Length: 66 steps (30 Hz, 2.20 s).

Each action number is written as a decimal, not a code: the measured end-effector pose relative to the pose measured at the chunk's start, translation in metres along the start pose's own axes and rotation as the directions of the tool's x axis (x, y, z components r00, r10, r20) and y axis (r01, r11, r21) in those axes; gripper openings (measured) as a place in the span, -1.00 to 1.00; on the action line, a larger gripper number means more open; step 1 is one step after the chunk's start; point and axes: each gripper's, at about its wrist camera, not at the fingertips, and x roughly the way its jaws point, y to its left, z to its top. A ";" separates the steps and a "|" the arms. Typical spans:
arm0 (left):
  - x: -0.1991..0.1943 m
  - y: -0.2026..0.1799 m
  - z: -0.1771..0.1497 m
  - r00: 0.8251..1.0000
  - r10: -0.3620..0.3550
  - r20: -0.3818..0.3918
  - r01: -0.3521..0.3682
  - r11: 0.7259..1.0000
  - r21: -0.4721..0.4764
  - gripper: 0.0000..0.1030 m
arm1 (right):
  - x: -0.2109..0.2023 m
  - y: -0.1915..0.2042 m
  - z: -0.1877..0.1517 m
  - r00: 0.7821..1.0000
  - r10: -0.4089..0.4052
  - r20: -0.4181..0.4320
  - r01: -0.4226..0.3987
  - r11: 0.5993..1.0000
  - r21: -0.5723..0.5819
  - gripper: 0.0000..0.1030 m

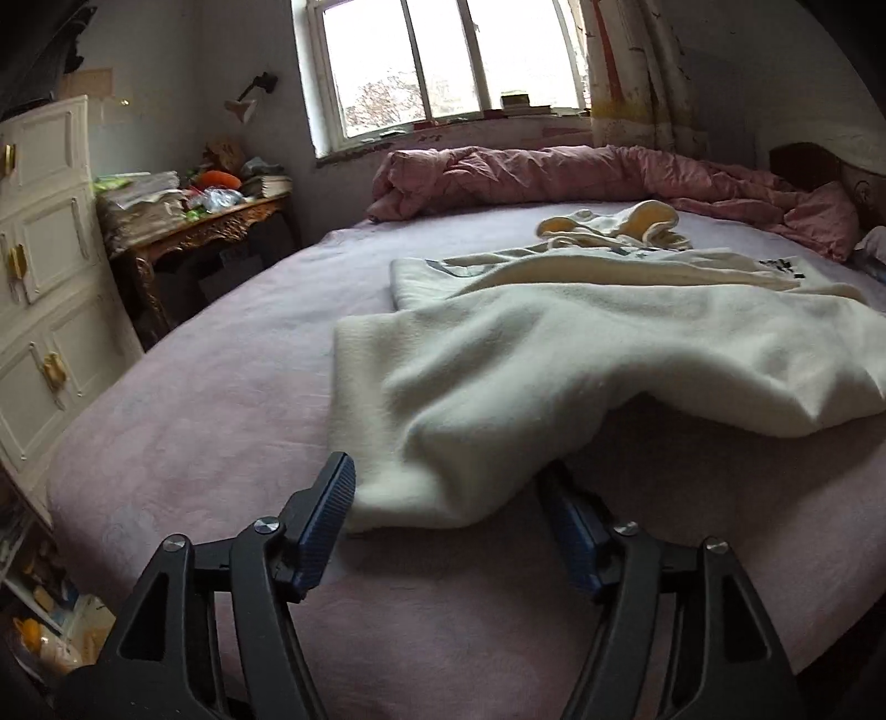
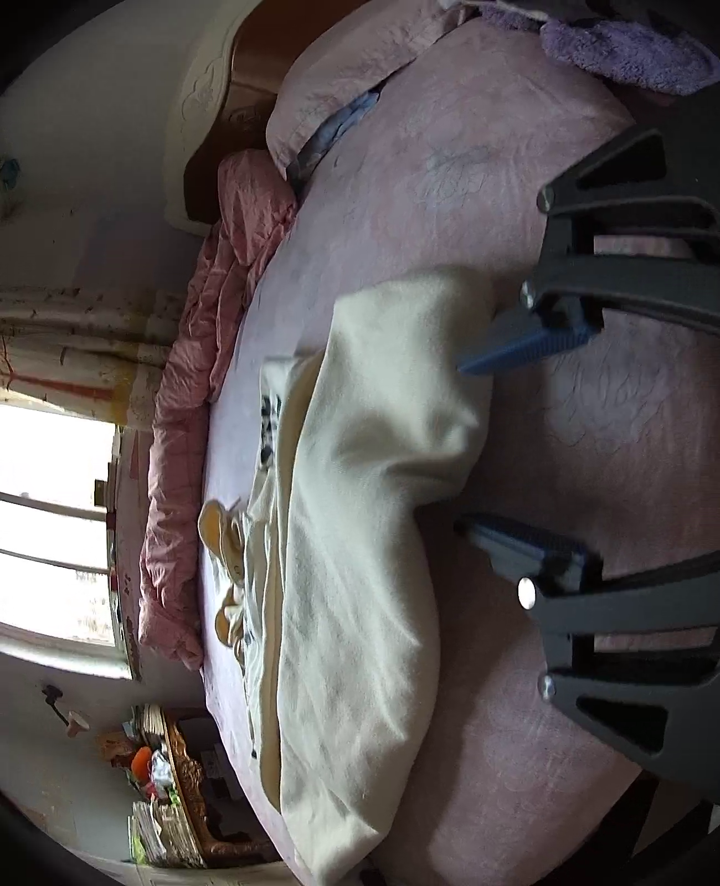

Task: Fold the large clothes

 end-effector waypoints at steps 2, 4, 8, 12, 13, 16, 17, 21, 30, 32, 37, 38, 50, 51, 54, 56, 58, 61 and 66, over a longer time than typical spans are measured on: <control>0.008 -0.003 0.001 0.992 0.127 0.002 -0.127 0.990 0.058 0.49 | 0.005 -0.008 -0.001 0.992 -0.123 -0.032 0.122 0.992 -0.021 0.23; 0.021 0.000 0.006 0.992 0.121 -0.020 -0.119 0.991 0.059 0.47 | 0.016 -0.021 0.001 0.985 -0.150 -0.091 0.151 0.988 0.010 0.23; 0.039 0.008 0.014 0.997 0.061 -0.053 -0.058 0.997 0.055 0.16 | 0.040 -0.040 0.013 0.989 -0.026 -0.146 0.039 0.996 0.082 0.02; 0.030 0.017 0.027 0.999 0.030 -0.012 -0.030 0.999 0.016 -0.69 | 0.037 -0.052 0.024 0.995 -0.052 -0.083 0.062 0.990 0.124 -0.78; 0.023 0.019 0.029 0.999 0.039 0.018 -0.040 0.999 0.010 -0.71 | 0.030 -0.058 0.026 0.997 -0.063 -0.045 0.069 0.986 0.149 -0.78; 0.015 0.017 0.031 0.996 0.079 0.046 -0.081 0.996 0.041 -0.71 | 0.019 -0.070 0.027 1.000 -0.023 -0.015 0.025 0.980 0.198 -0.79; 0.022 0.018 0.027 0.997 0.071 0.008 -0.072 0.997 0.024 -0.69 | 0.024 -0.070 0.025 0.999 -0.028 -0.036 0.034 0.980 0.195 -0.79; 0.039 0.022 0.007 0.996 0.044 -0.073 -0.046 0.998 -0.037 -0.51 | 0.047 -0.065 0.016 0.988 -0.031 -0.150 0.058 0.982 0.181 -0.76; -0.009 0.012 -0.020 0.979 -0.196 -0.063 0.184 0.969 -0.163 0.26 | 0.018 -0.066 -0.007 0.966 0.253 -0.057 -0.223 0.922 0.317 -0.07; -0.015 0.005 -0.024 0.945 -0.322 -0.053 0.305 0.930 -0.206 0.35 | 0.016 -0.051 -0.018 0.915 0.401 -0.040 -0.369 0.874 0.318 -0.01; -0.008 -0.003 -0.015 0.888 -0.461 -0.003 0.432 0.835 -0.340 0.53 | 0.016 -0.023 -0.021 0.892 0.452 -0.008 -0.421 0.836 0.351 0.19; -0.003 -0.004 -0.013 0.880 -0.475 0.002 0.444 0.820 -0.363 0.53 | 0.018 -0.020 -0.020 0.885 0.466 -0.004 -0.432 0.822 0.371 0.19; -0.007 -0.034 0.047 0.955 -0.295 -0.009 0.285 0.930 -0.232 -0.58 | 0.047 0.001 0.050 0.911 0.409 -0.053 -0.385 0.889 0.248 -0.54; -0.014 -0.037 0.057 0.961 -0.276 0.019 0.274 0.943 -0.189 -0.60 | 0.042 -0.001 0.060 0.915 0.402 -0.024 -0.386 0.893 0.230 -0.61; -0.014 -0.034 0.091 0.957 -0.288 0.031 0.289 0.942 -0.169 -0.65 | 0.036 0.003 0.090 0.935 0.354 0.016 -0.352 0.921 0.165 -0.66; 0.003 -0.032 0.118 0.949 -0.314 0.007 0.311 0.938 -0.150 -0.75 | 0.039 0.011 0.110 0.948 0.317 0.017 -0.317 0.941 0.117 -0.69; 0.026 -0.032 0.144 0.954 -0.299 0.003 0.298 0.949 -0.105 -0.78 | 0.044 0.016 0.130 0.953 0.297 0.052 -0.301 0.949 0.091 -0.74; 0.048 -0.039 0.178 0.957 -0.291 0.009 0.291 0.954 -0.074 -0.78 | 0.054 0.027 0.165 0.968 0.223 0.111 -0.229 0.972 0.043 -0.78; 0.099 -0.047 0.228 0.953 -0.302 -0.015 0.299 0.950 -0.092 -0.79 | 0.094 0.047 0.226 0.984 0.117 0.133 -0.118 0.993 -0.002 -0.82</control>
